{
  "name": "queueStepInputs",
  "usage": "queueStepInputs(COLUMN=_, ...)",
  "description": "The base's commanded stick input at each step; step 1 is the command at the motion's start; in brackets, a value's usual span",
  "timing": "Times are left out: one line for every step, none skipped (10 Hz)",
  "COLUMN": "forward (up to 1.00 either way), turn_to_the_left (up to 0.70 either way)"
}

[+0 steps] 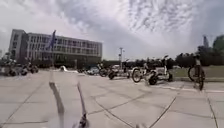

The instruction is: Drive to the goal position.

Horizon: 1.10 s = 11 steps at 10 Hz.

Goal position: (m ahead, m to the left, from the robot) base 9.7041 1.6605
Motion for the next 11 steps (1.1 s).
queueStepInputs(forward=0.7, turn_to_the_left=0.13)
queueStepInputs(forward=0.7, turn_to_the_left=0.13)
queueStepInputs(forward=0.7, turn_to_the_left=0.13)
queueStepInputs(forward=0.7, turn_to_the_left=0.13)
queueStepInputs(forward=0.7, turn_to_the_left=0.13)
queueStepInputs(forward=0.7, turn_to_the_left=0.13)
queueStepInputs(forward=0.7, turn_to_the_left=0.13)
queueStepInputs(forward=0.7, turn_to_the_left=0.13)
queueStepInputs(forward=0.7, turn_to_the_left=0.13)
queueStepInputs(forward=0.7, turn_to_the_left=0.13)
queueStepInputs(forward=0.7, turn_to_the_left=0.13)
